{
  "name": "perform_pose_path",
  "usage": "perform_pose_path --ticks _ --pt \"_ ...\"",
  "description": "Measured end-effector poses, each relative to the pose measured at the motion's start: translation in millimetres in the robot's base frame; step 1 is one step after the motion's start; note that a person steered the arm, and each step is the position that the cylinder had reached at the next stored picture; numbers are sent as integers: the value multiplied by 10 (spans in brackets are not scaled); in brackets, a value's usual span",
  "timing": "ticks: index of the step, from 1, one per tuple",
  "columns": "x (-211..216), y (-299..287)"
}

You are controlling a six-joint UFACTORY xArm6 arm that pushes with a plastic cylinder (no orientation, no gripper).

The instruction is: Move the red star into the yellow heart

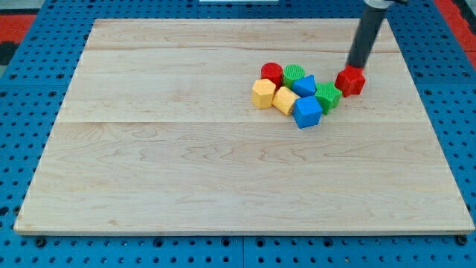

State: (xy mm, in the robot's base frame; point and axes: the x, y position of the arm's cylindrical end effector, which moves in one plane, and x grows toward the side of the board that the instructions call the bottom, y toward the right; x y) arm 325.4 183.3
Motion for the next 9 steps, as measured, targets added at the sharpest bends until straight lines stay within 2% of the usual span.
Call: perform_pose_path --ticks 1,2,4,6,9 --pt "39 -265" --pt "324 -284" --pt "328 -128" --pt "406 398" --pt "1044 390"
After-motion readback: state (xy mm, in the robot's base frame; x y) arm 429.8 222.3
